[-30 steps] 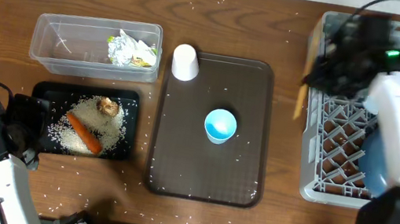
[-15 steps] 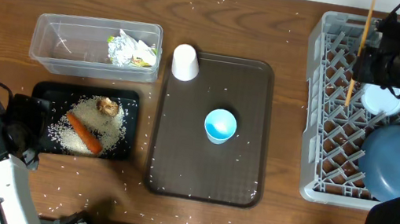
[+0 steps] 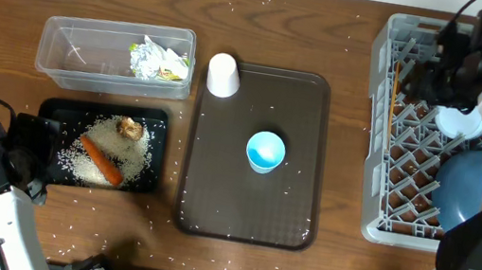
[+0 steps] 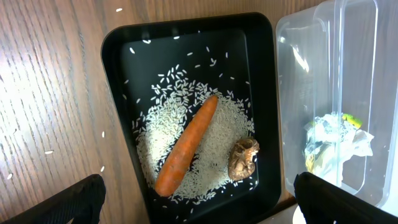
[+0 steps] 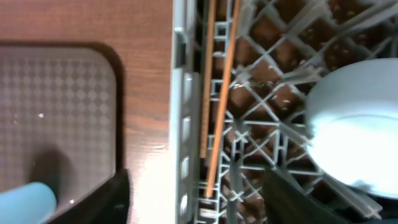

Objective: Sort waste into correct bins and load items into the dishwasher rack

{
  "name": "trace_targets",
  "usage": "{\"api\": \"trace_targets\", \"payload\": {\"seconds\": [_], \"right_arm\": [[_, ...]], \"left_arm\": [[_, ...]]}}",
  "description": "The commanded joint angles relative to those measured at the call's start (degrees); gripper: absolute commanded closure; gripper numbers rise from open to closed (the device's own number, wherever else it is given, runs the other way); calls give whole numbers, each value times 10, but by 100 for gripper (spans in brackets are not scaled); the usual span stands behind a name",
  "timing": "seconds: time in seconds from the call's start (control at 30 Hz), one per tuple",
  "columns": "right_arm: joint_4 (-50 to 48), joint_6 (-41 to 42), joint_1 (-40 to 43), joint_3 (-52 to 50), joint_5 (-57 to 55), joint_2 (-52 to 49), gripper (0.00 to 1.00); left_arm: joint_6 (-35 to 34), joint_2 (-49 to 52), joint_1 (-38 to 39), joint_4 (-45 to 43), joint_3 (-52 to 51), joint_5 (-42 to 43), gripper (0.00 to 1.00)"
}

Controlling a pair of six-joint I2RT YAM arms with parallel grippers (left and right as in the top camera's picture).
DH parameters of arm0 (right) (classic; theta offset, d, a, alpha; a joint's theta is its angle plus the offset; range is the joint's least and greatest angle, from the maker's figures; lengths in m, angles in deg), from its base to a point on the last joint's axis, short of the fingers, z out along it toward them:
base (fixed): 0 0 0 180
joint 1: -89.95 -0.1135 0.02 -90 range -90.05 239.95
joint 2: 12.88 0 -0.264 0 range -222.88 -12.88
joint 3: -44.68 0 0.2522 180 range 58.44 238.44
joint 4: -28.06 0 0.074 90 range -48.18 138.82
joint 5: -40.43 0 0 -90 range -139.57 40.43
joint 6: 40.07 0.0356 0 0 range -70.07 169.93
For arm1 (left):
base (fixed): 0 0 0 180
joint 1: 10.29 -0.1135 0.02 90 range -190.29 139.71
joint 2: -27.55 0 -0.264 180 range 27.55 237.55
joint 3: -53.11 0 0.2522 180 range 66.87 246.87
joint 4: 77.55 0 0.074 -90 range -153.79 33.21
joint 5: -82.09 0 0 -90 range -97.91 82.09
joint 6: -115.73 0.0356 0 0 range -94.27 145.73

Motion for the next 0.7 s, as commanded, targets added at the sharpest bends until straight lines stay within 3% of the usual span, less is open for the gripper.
{"api": "trace_targets", "payload": {"seconds": [0.0,0.1,0.43,0.67], "right_arm": [[11,23,-4,4,-3,-2,31],[37,40,-5,5,14,-2,29],[116,40,-26,5,151,44,37],[172,40,-85,4,122,78,42]], "left_arm": [[8,0,-2,2,7,-9,2],[8,0,-2,2,7,-9,2],[8,0,-2,2,7,-9,2],[8,0,-2,2,7,-9,2]]}}
